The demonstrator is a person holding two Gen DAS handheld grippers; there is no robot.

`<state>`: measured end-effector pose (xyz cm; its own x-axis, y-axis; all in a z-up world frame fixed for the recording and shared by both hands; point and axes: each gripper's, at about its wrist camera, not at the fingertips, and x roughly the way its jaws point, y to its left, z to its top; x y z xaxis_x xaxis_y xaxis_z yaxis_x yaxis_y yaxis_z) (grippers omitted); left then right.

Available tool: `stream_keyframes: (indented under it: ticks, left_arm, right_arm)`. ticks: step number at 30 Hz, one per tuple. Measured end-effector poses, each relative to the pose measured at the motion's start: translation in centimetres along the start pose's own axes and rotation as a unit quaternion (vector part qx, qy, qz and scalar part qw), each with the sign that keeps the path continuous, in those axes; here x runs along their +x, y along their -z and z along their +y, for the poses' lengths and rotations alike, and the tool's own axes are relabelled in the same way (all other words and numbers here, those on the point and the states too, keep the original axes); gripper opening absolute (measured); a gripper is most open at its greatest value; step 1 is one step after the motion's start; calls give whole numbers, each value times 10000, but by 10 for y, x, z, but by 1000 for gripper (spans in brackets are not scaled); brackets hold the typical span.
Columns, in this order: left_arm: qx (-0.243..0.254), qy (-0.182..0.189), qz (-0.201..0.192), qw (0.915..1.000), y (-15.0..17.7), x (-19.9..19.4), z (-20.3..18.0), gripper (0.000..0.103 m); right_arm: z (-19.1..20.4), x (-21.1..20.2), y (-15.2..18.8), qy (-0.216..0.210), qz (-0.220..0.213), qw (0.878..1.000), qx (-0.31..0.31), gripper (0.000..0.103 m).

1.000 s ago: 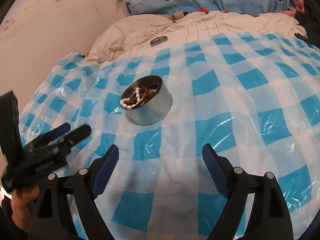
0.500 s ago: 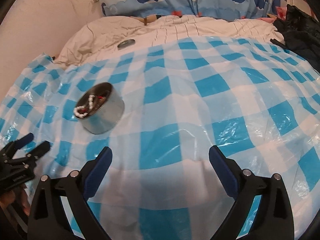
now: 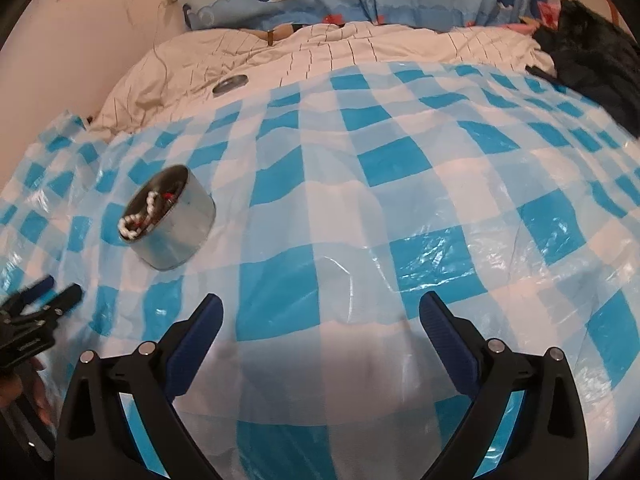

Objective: Organize jewelry

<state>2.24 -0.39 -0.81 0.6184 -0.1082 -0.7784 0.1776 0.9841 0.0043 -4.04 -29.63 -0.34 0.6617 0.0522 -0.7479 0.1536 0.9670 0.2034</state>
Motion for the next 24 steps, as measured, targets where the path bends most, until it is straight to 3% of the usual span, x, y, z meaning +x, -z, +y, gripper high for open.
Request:
stream_keyframes:
  ticks: [4, 10, 17, 24]
  left_arm:
    - [-218, 136, -111, 9996, -2, 1, 7, 95]
    - [139, -282, 62, 9995, -2, 8, -3, 95]
    - [156, 57, -154, 9997, 1, -2, -9, 95]
    - [397, -64, -5, 9992, 3, 3, -18, 95]
  right_arm:
    - [10, -1, 1, -114, -2, 9998, -172, 94]
    - [23, 1, 4, -291, 83, 9991, -298, 95]
    - [28, -2, 6, -331, 36, 9987, -380, 95]
    - [27, -3, 5, -251, -4, 9990, -368, 95]
